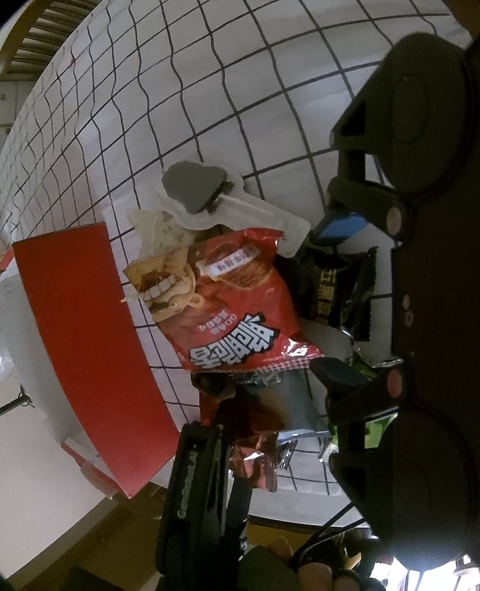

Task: Organize snacks
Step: 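Lower left tool onto red-brown foil bag while right tool lowers onto dark chocolate packet, then close left tool on foil bag while right tool closes on chocolate packet, lift both, then carry foil bag and chocolate packet over the red box with both tools, then open both tools to drop the packets into the box, withdraw, then lower left tool onto M&M's bag while right tool lowers onto red chip bag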

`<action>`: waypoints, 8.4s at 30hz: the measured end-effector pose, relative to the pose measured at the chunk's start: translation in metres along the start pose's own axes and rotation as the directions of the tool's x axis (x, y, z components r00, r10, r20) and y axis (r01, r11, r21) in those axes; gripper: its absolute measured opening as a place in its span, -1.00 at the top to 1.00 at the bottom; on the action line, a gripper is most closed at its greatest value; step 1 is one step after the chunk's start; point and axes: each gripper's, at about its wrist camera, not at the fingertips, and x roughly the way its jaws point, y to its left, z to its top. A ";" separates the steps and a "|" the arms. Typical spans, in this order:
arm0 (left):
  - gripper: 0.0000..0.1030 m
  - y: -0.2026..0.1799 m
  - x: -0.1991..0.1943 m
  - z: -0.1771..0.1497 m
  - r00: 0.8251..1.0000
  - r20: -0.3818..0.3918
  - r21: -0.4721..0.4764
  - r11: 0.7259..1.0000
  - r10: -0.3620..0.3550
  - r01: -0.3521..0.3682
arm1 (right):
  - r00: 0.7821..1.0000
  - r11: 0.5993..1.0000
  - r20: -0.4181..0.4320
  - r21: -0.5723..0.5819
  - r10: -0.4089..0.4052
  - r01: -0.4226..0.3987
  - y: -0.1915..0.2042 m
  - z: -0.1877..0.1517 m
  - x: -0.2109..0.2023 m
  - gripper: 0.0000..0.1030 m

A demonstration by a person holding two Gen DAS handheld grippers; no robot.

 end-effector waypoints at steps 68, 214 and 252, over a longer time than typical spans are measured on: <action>-0.12 0.014 -0.055 -0.044 0.973 0.113 -0.058 0.976 -0.201 0.208 | 0.986 0.996 0.163 0.080 0.019 -0.032 -0.042 -0.026 -0.079 0.34; -0.55 0.036 -0.150 0.018 0.882 0.466 -0.027 0.995 -0.071 0.094 | 0.962 0.921 0.231 -0.387 0.148 -0.049 0.046 0.132 -0.096 -1.00; -0.55 0.062 -0.040 -0.096 0.962 0.271 -0.117 0.992 -0.015 0.049 | 0.995 0.961 0.091 -0.269 -0.040 0.063 0.008 0.014 -0.016 -0.98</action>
